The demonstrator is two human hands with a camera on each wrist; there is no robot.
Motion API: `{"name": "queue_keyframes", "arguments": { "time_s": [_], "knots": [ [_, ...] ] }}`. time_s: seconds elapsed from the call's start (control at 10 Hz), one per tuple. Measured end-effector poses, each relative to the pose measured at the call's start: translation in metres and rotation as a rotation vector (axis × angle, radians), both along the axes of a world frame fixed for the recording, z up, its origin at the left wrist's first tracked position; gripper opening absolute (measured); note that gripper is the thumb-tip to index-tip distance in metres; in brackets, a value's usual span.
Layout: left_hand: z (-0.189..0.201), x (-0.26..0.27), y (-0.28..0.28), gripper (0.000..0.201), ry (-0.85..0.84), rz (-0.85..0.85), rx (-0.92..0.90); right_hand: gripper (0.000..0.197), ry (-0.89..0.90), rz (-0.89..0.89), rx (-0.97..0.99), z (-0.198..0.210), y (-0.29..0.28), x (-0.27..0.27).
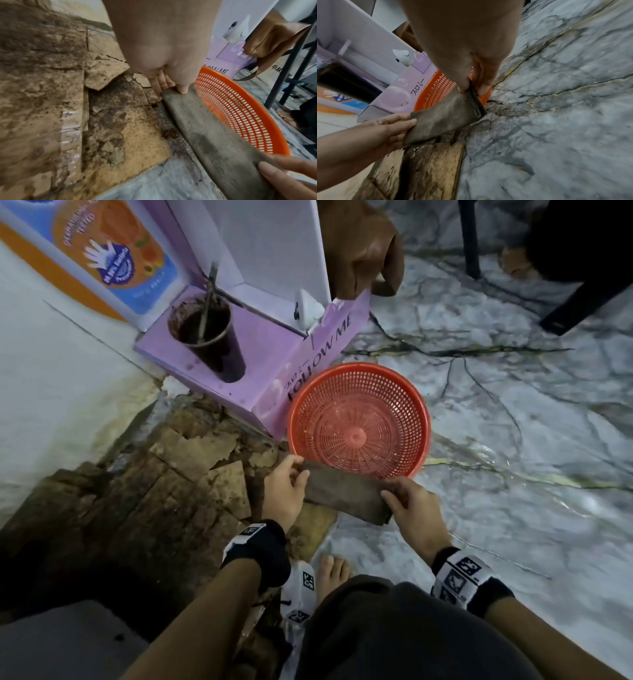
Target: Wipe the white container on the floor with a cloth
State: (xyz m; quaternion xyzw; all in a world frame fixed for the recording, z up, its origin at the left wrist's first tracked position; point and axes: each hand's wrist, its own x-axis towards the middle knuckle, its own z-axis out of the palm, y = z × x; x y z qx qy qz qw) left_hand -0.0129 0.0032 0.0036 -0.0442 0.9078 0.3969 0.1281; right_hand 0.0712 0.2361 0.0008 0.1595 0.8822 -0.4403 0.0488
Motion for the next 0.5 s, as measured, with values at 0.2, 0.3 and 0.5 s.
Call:
{"name": "queue_keyframes", "arguments": {
  "time_s": [0.2,0.3,0.5],
  "knots": [
    [-0.004,0.004,-0.003,0.026,0.015,0.018,0.059,0.022,-0.031,-0.11,-0.036,-0.007,-0.001,0.003],
    [-0.004,0.004,-0.005,0.03,-0.012,0.034,0.112,0.024,-0.034,-0.102,-0.079,-0.01,-0.001,0.006],
    [-0.007,0.006,-0.003,0.035,0.003,0.085,0.179,0.031,-0.043,-0.147,-0.042,-0.018,0.002,0.007]
  ]
}}
